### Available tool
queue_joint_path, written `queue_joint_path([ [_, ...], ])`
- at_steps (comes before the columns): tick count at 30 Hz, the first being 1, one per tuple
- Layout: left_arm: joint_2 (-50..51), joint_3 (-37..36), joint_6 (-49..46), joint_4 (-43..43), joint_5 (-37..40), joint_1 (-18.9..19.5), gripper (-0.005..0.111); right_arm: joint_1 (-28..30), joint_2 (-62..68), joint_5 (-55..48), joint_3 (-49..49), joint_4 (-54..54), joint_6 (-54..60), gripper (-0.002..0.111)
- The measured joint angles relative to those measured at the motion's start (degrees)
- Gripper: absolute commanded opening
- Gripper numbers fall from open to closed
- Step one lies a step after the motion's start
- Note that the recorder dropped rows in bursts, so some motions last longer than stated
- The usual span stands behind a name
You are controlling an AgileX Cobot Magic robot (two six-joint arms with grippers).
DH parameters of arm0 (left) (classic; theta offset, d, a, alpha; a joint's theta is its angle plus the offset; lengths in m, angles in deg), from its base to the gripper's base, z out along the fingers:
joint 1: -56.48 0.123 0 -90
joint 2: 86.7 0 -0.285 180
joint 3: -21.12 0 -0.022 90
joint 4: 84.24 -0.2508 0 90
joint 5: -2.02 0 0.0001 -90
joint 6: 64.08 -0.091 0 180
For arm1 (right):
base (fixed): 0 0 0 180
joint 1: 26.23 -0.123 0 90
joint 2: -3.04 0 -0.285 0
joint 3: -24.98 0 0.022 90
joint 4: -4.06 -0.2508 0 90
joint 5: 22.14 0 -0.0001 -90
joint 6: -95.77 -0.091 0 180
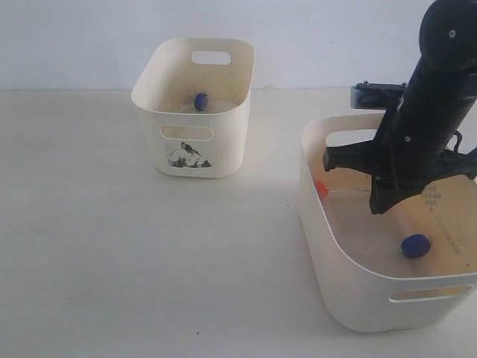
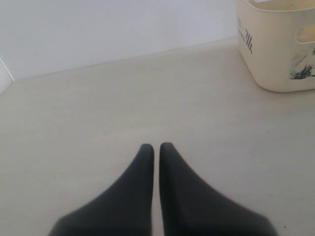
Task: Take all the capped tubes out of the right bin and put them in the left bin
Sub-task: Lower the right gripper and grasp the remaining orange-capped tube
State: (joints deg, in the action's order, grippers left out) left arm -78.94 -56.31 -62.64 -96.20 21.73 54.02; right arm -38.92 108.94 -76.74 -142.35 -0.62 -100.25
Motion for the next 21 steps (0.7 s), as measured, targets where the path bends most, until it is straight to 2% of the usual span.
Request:
queue_joint_path([
  [21, 0.0, 0.0, 0.0, 0.0, 0.0, 0.0, 0.004, 0.0, 6.6, 0.8, 0.0, -0.4, 1.3, -0.001],
])
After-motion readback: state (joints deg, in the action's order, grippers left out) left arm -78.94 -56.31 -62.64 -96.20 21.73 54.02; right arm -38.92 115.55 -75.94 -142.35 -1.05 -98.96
